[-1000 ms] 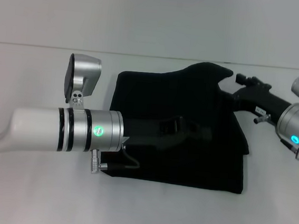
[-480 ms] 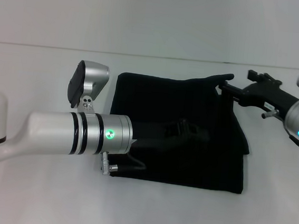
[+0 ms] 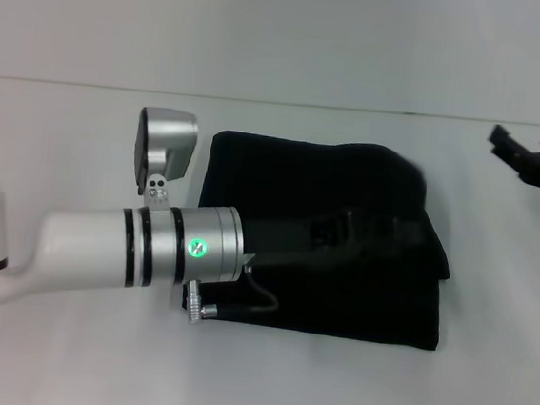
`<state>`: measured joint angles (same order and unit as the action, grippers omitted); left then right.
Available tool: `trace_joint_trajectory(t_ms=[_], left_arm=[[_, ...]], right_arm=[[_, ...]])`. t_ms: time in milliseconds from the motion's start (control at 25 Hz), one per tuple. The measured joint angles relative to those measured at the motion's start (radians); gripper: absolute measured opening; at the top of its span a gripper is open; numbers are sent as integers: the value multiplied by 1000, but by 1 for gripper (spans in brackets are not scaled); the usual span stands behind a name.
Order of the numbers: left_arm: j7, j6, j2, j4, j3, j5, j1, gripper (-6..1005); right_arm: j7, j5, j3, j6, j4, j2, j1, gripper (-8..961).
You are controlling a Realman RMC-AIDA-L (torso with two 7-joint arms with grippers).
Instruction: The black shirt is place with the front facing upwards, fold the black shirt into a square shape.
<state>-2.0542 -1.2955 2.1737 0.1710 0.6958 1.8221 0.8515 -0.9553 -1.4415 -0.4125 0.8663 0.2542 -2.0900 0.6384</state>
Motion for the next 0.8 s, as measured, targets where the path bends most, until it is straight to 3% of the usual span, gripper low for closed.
trace_joint_trajectory(t_ms=[320,560,680,800], left_arm=[[77,-246,-10,118,0,-47,-73,537],[159,-278,-25,265,-9,-48,-188,721],[266,-267,-60,279,-104,-50,-264,796],[273,-265,-73,278,-142,-50,-289,863]], right_arm=[[8,16,-26,197,0,2,-62,945],[81,-174,-187,349,4,0,-57,945],[107,-209,-252,351,-10,-6,-47,945],[104,-211,-272,311,-32,-8,-44,945]])
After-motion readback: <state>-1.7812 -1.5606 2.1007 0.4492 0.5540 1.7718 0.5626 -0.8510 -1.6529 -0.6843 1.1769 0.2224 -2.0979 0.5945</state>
